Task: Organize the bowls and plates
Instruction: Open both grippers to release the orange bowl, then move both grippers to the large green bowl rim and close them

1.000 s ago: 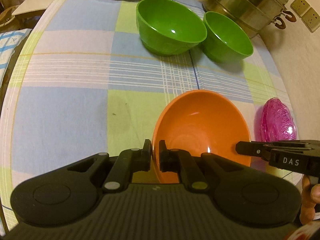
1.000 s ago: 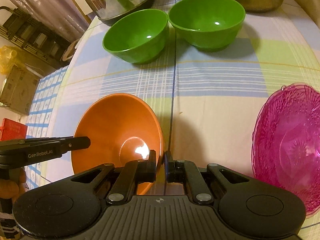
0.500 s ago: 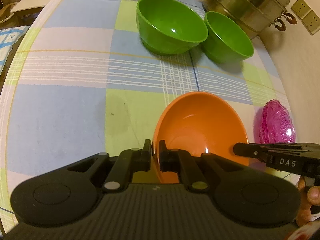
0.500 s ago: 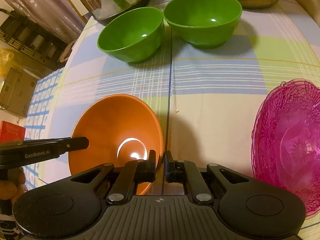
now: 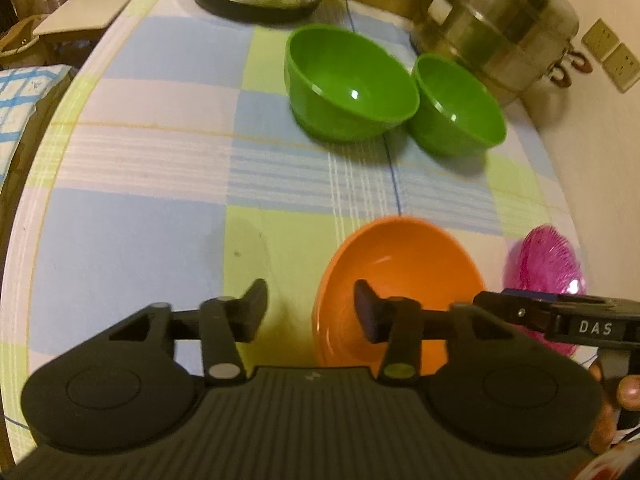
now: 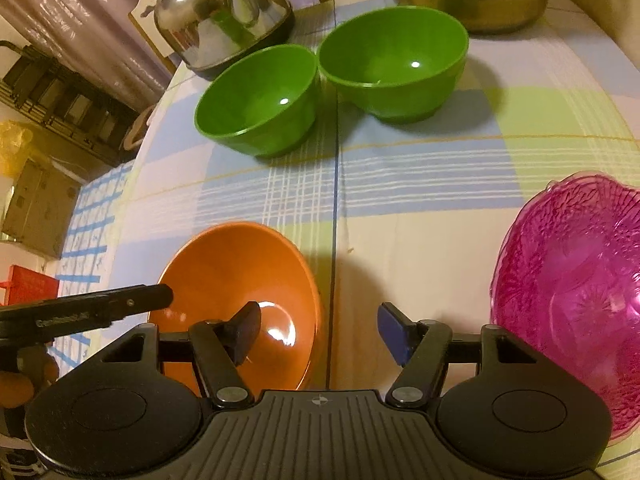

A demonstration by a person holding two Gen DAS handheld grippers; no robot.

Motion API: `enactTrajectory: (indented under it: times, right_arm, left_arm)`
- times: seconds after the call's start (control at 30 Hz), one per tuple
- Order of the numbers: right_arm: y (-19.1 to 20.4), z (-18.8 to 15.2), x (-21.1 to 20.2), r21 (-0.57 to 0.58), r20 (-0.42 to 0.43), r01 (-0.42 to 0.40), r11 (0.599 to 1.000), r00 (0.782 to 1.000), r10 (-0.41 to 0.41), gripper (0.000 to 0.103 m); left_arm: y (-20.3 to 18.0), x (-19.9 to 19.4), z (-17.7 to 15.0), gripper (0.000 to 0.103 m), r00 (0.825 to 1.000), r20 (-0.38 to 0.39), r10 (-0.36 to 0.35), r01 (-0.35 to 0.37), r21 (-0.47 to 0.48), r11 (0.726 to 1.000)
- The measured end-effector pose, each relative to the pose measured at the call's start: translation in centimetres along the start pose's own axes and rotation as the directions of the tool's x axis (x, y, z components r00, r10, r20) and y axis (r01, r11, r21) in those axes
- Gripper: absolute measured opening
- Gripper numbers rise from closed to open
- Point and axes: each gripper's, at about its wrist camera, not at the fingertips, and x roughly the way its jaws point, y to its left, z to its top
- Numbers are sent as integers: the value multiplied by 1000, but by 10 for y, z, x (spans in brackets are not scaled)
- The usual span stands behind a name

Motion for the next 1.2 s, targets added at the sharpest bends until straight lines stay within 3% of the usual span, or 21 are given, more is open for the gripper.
enactTrajectory:
  times: [0.27, 0.73, 1.2]
  right_arm:
    - [-9, 11, -21, 32, 58, -7, 999, 998, 5, 65]
    - [-30, 43, -44, 73, 125, 8, 997, 992, -17, 65]
    - [-20, 100, -6, 148, 151, -107, 983, 985, 85, 64]
  left_arm:
    - [-8, -22, 22, 88, 998, 67, -18, 16, 18, 1000]
    - [-20, -24, 78, 90, 994, 111, -22, 17, 38, 999]
    - [-2, 10, 137, 90, 993, 114, -39, 34, 42, 999]
